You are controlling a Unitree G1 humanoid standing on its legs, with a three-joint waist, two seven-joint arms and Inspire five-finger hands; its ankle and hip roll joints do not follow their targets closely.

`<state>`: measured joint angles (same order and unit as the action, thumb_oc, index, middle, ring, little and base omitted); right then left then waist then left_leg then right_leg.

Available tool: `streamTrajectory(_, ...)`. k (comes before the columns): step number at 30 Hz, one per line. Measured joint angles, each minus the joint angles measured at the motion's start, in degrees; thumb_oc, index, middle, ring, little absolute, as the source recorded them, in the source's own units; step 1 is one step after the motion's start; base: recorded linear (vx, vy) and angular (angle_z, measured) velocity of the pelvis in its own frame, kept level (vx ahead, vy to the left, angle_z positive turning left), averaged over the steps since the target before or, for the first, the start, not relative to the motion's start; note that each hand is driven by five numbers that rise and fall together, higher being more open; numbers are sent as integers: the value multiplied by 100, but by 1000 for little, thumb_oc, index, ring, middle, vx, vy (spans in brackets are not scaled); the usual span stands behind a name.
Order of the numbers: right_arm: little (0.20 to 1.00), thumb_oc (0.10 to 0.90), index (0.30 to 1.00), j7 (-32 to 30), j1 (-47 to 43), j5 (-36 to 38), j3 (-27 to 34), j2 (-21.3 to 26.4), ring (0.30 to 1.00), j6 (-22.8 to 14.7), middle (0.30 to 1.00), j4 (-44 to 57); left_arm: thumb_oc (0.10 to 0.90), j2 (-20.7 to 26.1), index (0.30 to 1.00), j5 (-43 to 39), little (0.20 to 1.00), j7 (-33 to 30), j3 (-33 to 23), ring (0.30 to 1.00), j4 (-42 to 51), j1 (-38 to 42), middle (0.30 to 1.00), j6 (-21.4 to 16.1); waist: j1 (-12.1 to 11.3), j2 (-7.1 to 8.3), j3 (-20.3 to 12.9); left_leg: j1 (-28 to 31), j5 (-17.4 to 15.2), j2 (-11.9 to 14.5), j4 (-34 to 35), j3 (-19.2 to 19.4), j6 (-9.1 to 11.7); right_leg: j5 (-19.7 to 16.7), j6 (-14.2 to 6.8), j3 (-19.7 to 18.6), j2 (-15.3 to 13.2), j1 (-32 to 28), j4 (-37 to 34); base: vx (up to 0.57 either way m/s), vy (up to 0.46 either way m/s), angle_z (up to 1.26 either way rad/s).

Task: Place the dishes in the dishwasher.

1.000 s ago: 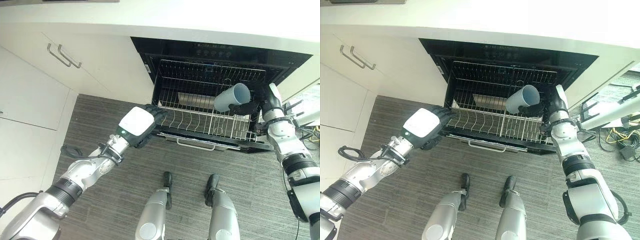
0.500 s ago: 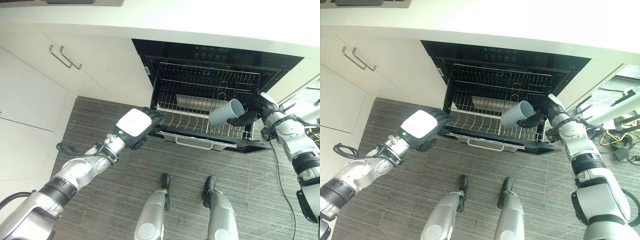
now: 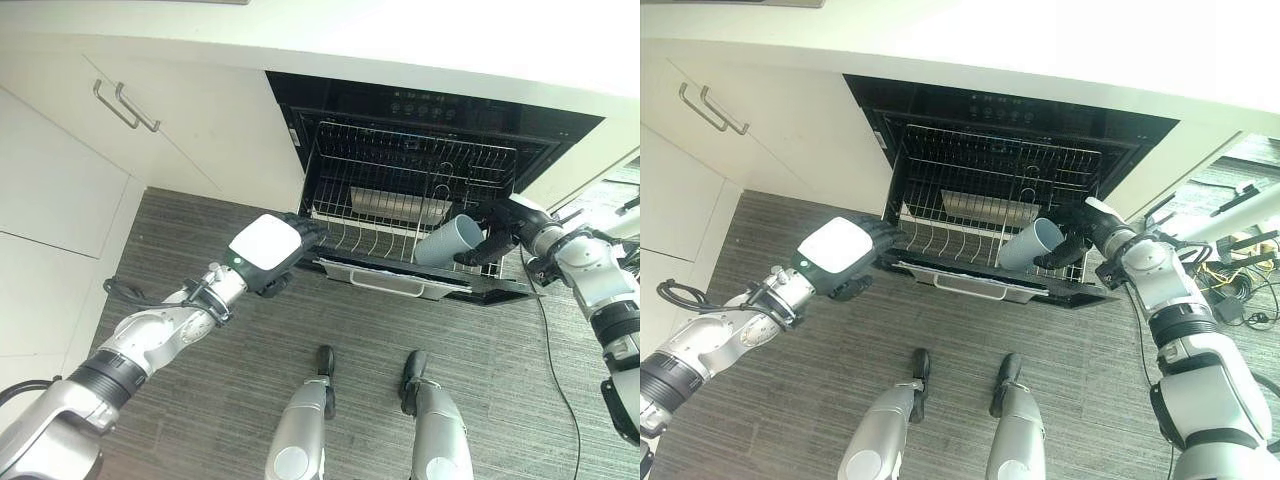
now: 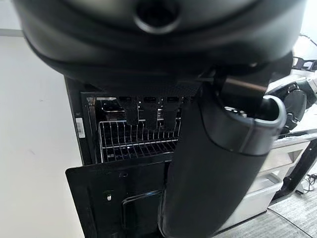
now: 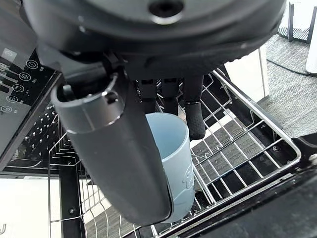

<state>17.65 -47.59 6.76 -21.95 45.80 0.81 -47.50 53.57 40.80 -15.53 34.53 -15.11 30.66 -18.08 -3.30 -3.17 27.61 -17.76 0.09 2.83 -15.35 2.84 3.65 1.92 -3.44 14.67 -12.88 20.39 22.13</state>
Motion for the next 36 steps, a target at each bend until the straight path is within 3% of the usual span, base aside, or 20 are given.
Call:
streamTrajectory(4,900,800,900,-723,3,-54,-54,-136,900,-180,900,-18,800,1,900,-6,900,2,0,900,0,18,900,-4,8,-1,0,-11,8,-8,-3,7,-4,-25,-2,-5,-6,4,-21,-9,46,-1)
streamTrajectory(9,900,800,900,-1633,276,-664,-21,-261,900,-491,900,283,800,-1,900,0,900,7,-4,900,16,-43,900,21,27,-11,5,-51,23,-18,54,44,-19,-79,-28,-31,-15,50,-119,-5,27,-1)
streamTrajectory(19,900,800,900,-2305,467,-891,71,-269,900,-709,900,302,800,-40,900,5,900,8,-13,900,82,-211,900,58,41,-171,71,-6,53,-91,219,157,-69,-102,-56,-132,-62,124,-169,-5,23,-4)
streamTrajectory(23,900,800,900,-2631,474,-902,71,-266,900,-1028,900,316,800,-45,900,7,900,0,-13,900,168,-263,900,61,41,-239,105,3,62,-96,245,164,-79,-107,-61,-137,-62,123,-184,0,0,0)
streamTrajectory(33,900,800,900,-3163,494,-1118,73,-269,900,-1325,900,644,800,-51,900,10,900,-21,-13,900,233,-317,900,179,45,-249,109,33,66,-97,280,176,-82,-106,-62,-158,-61,126,-193,0,0,0)
streamTrajectory(36,900,800,900,-3581,498,-1129,81,-270,900,-1415,900,644,800,-51,900,11,900,-31,-14,900,340,-466,900,282,78,-250,109,49,66,-99,287,201,-82,-106,-62,-171,-62,125,-191,2,12,-1)
